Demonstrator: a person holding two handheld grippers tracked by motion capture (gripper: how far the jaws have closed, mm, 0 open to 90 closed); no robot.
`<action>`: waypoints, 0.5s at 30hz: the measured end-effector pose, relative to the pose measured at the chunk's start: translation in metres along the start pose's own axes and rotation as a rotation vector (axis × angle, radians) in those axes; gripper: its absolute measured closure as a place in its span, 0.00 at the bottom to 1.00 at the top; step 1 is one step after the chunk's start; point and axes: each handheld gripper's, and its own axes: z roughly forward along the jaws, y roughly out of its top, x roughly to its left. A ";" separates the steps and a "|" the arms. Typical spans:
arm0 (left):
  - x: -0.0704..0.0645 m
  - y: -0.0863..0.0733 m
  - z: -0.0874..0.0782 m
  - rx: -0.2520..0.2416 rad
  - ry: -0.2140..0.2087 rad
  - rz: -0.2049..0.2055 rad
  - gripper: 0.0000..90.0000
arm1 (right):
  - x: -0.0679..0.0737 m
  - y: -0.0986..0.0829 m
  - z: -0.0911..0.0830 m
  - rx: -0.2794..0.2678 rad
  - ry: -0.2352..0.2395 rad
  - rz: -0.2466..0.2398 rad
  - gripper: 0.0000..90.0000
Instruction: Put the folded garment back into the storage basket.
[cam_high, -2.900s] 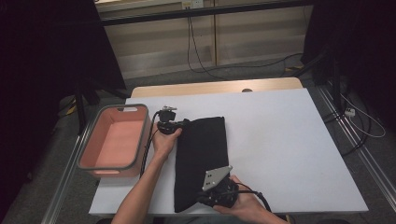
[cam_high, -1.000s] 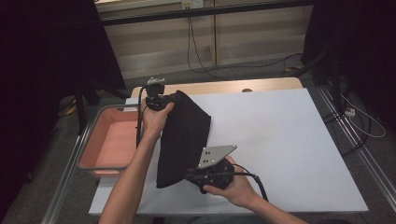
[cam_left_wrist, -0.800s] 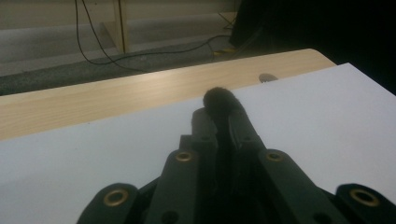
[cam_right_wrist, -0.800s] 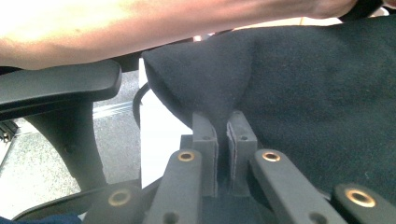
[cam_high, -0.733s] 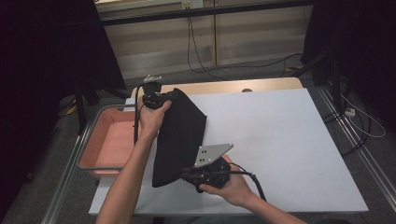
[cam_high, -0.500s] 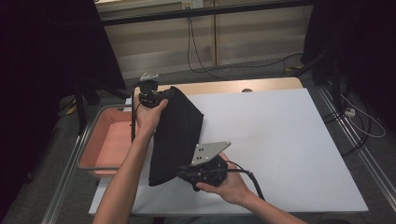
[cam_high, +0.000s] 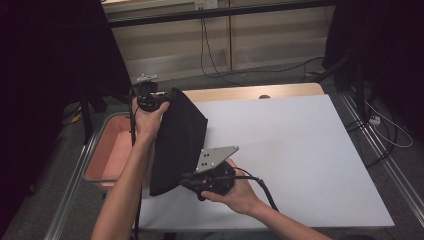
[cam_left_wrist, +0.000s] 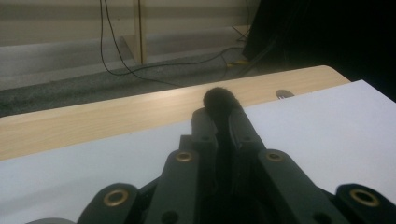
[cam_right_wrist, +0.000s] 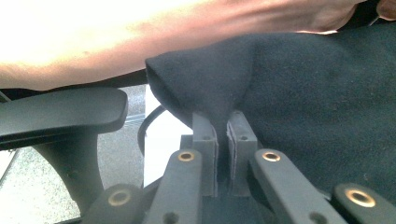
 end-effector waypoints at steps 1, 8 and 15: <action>0.001 0.001 -0.002 -0.003 0.001 -0.003 0.93 | 0.000 0.001 0.001 -0.001 0.002 -0.003 0.95; 0.003 0.005 -0.006 -0.007 0.005 -0.001 0.93 | 0.001 0.009 0.004 -0.009 0.009 -0.017 0.95; 0.008 0.008 -0.012 -0.015 0.001 -0.008 0.93 | 0.001 0.016 0.010 -0.020 0.022 -0.021 0.95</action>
